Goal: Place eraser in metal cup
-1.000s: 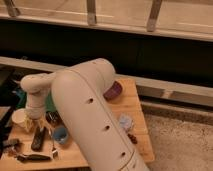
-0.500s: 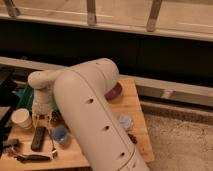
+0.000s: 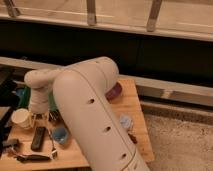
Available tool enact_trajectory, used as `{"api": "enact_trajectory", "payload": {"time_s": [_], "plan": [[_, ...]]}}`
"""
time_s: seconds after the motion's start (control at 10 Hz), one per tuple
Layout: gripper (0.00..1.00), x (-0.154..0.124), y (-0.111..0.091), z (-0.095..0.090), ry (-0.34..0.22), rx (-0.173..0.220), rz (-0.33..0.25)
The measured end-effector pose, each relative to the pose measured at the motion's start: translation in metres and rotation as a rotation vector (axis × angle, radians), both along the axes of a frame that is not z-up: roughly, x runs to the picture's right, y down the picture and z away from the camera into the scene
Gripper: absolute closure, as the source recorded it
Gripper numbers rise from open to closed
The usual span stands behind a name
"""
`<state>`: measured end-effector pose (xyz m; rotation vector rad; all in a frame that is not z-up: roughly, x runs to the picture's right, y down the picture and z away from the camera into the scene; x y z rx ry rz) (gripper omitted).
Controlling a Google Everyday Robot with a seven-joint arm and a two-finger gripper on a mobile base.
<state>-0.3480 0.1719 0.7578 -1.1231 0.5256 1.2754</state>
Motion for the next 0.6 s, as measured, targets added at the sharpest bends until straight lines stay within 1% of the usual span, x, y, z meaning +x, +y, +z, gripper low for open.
{"api": "enact_trajectory", "payload": {"time_s": [0.1, 0.3, 0.6], "plan": [[0.47, -0.005, 0.004, -0.005, -0.01, 0.001, 0.001], [0.47, -0.011, 0.011, -0.009, -0.021, -0.004, 0.001], [0.47, -0.012, 0.018, -0.005, -0.004, -0.014, -0.004]]}}
